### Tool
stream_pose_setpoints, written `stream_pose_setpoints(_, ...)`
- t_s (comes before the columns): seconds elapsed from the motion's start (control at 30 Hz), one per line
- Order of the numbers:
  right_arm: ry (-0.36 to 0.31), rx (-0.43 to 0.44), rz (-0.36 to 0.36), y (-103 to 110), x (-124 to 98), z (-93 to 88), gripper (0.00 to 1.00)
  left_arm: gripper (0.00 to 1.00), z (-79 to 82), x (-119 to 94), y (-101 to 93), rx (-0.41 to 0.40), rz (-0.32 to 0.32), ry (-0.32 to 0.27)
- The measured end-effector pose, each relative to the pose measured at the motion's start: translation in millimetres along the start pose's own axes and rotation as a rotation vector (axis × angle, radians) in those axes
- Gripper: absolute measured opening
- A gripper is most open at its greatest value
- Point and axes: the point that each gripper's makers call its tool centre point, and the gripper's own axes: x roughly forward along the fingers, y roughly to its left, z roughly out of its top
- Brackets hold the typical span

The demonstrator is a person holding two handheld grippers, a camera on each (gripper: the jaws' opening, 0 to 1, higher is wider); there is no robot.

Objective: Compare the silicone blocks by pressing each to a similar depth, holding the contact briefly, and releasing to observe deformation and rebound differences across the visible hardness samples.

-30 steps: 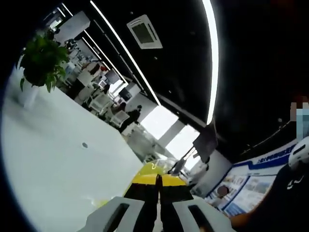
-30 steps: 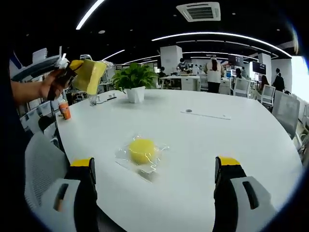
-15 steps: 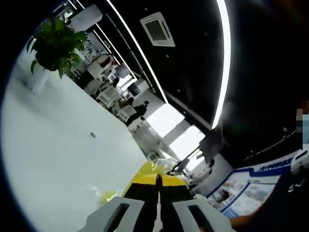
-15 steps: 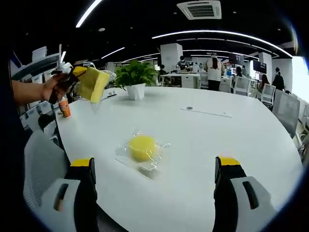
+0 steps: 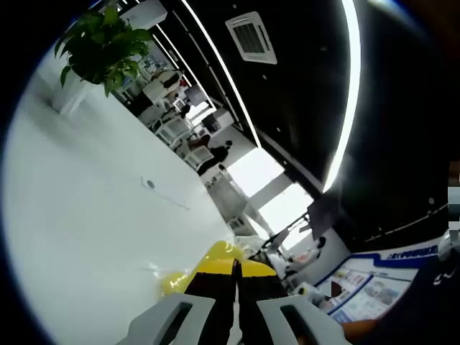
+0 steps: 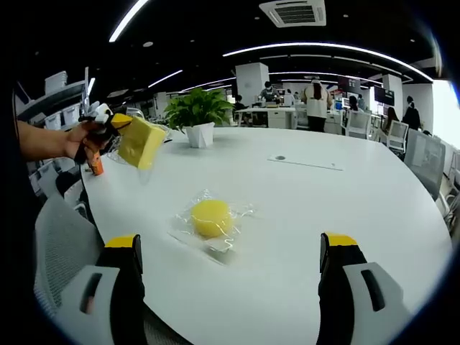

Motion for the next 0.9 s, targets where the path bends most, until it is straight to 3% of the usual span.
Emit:
stream_pose_setpoints(0.6, 0.026, 0.035, 0.008, 4.7, 1.5, -15.1, 0.96, 0.00, -24.5, -3.8, 53.5, -0.084, 0.079, 0.040)
stream_pose_setpoints(0.9, 0.032, 0.044, 0.006, 6.0, 2.5, -17.1, 0.96, 0.00, -25.9, -1.3, 79.1, -0.132, 0.116, 0.018)
